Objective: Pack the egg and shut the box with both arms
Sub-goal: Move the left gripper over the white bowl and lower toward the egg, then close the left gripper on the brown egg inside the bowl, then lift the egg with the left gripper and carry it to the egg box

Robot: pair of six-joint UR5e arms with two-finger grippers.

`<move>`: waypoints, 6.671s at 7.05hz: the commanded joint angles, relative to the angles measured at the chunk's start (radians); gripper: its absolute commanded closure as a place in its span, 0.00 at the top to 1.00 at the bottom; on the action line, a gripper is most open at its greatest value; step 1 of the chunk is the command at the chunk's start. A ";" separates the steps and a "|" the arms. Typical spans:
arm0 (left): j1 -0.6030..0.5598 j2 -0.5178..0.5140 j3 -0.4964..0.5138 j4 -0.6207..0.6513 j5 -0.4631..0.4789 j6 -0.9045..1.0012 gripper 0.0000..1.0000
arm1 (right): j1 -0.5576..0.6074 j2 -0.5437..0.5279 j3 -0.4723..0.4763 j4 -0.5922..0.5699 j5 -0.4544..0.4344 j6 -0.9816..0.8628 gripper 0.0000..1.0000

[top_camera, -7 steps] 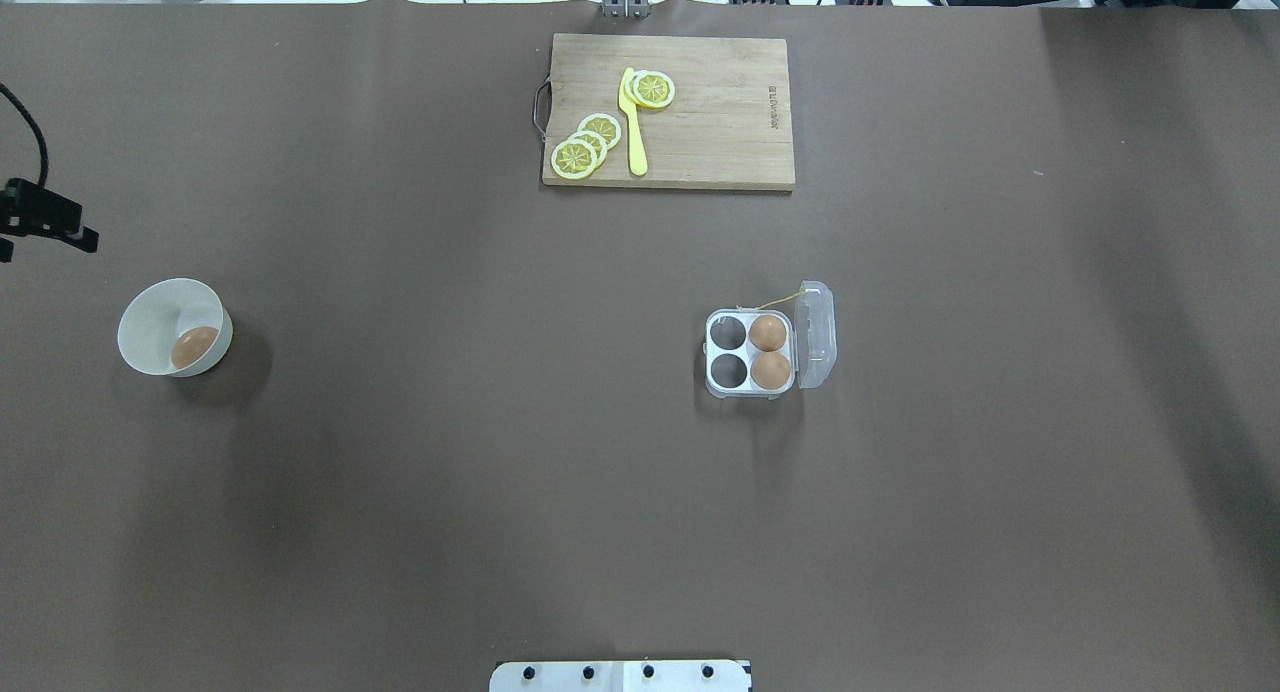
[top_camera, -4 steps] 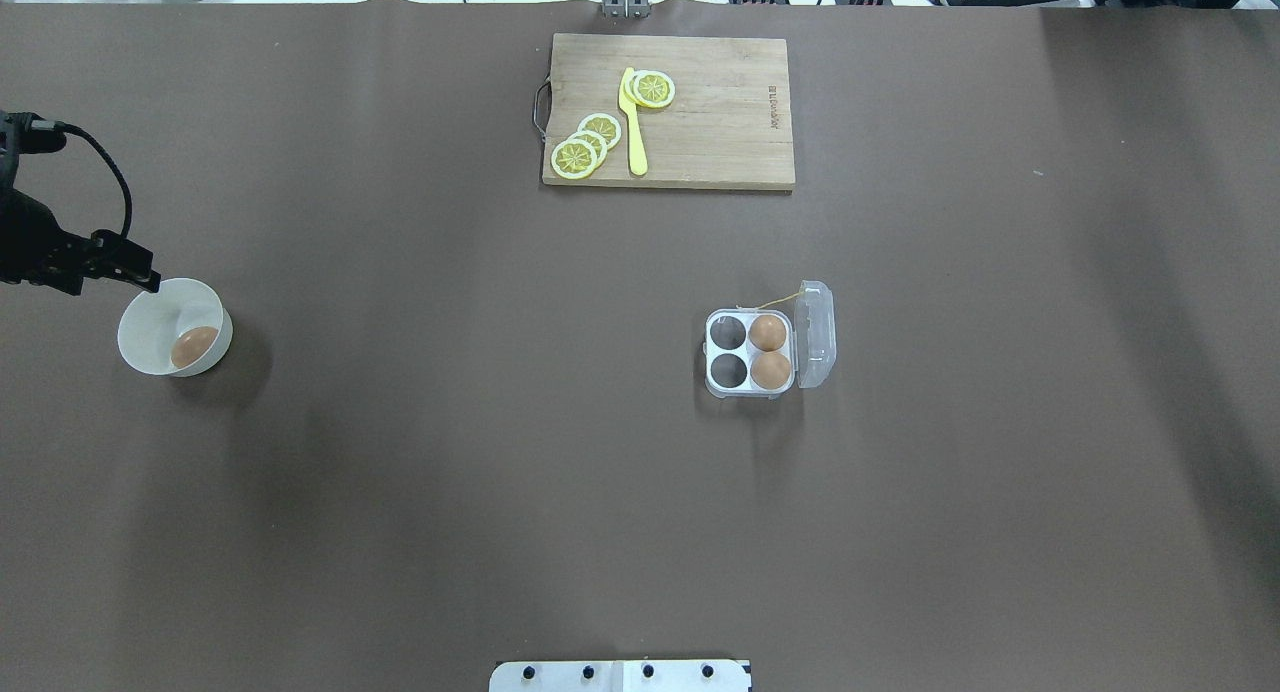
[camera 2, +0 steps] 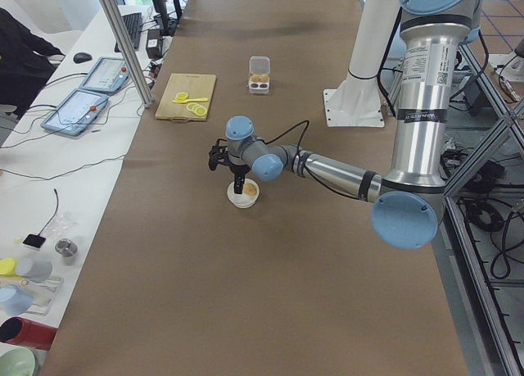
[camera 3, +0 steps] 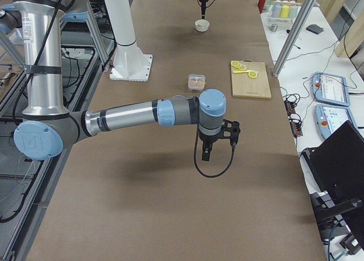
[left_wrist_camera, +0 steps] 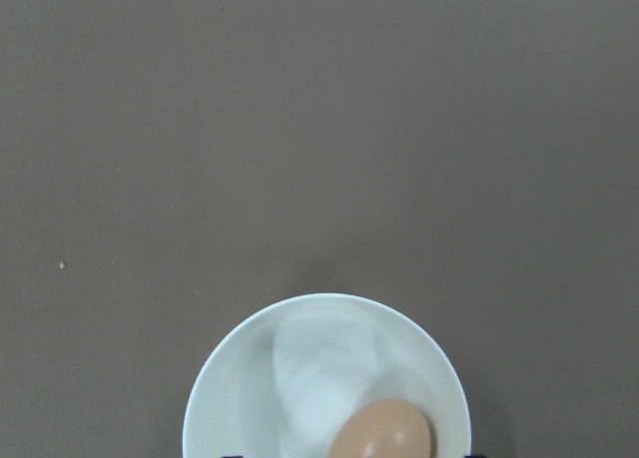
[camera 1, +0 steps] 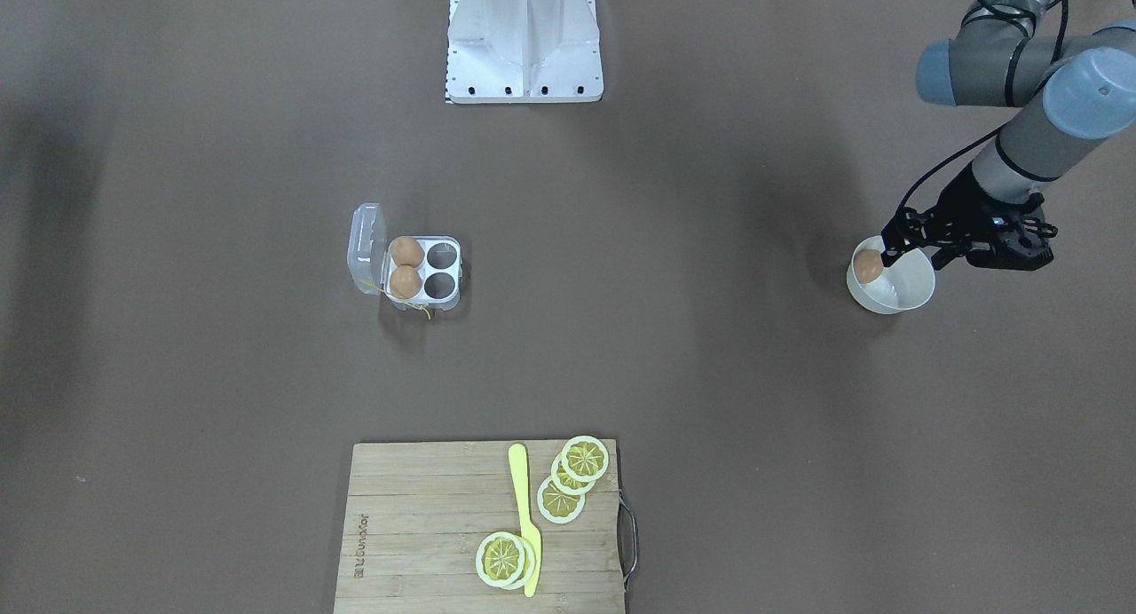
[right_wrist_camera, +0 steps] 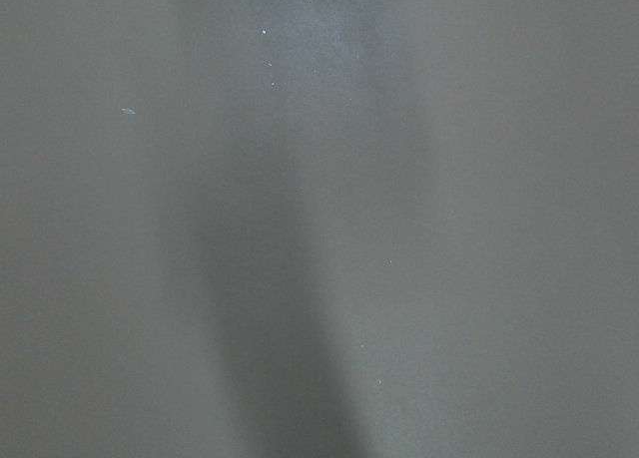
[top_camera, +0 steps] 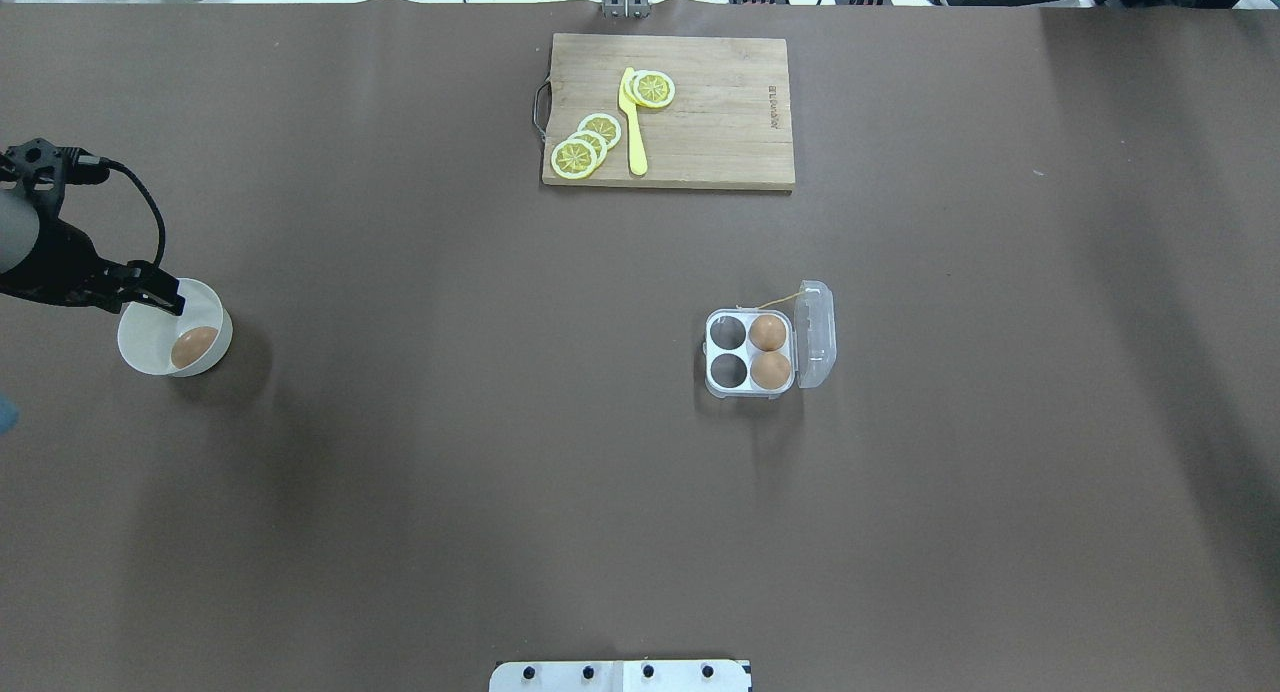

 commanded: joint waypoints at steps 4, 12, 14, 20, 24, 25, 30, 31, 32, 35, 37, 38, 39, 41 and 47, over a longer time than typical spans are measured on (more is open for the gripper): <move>0.043 -0.023 0.050 -0.036 0.005 -0.004 0.74 | 0.000 0.008 -0.019 0.000 0.000 -0.001 1.00; 0.074 -0.021 0.067 -0.052 0.005 -0.008 0.71 | 0.000 0.009 -0.030 0.002 0.000 0.002 1.00; 0.077 -0.021 0.076 -0.054 0.005 -0.008 0.71 | 0.000 0.018 -0.028 0.000 0.000 0.002 1.00; 0.080 -0.021 0.121 -0.112 0.019 -0.011 0.71 | 0.000 0.029 -0.025 0.002 0.006 0.002 1.00; 0.082 -0.011 0.104 -0.115 0.019 -0.017 0.71 | 0.000 0.031 -0.025 0.000 0.006 0.002 1.00; 0.083 -0.008 0.104 -0.115 0.019 -0.019 0.71 | 0.000 0.031 -0.024 0.000 0.006 0.002 1.00; 0.091 -0.008 0.104 -0.117 0.020 -0.014 0.54 | 0.000 0.032 -0.019 0.000 0.006 0.002 1.00; 0.091 -0.008 0.103 -0.115 0.020 -0.014 0.42 | 0.000 0.032 -0.019 0.000 0.006 0.003 1.00; 0.089 -0.006 0.098 -0.117 0.019 -0.013 0.26 | 0.000 0.032 -0.019 0.000 0.011 0.003 1.00; 0.074 0.119 -0.048 -0.112 0.013 -0.010 0.00 | 0.001 0.034 -0.018 0.000 0.022 0.003 1.00; 0.010 0.153 -0.115 -0.108 0.009 -0.014 0.00 | 0.001 0.034 -0.016 0.000 0.028 0.005 1.00; 0.007 0.138 -0.140 -0.108 0.008 -0.020 0.00 | 0.000 0.035 -0.018 0.002 0.028 0.003 1.00; 0.007 0.102 -0.161 -0.117 0.011 -0.086 0.00 | 0.000 0.038 -0.018 0.000 0.028 0.003 1.00; 0.017 -0.128 -0.151 -0.115 0.017 -0.375 0.00 | 0.000 0.042 -0.019 0.002 0.028 0.003 1.00; 0.535 -0.539 -0.007 -0.189 0.758 -0.635 0.00 | 0.000 0.043 -0.025 0.002 0.026 0.002 1.00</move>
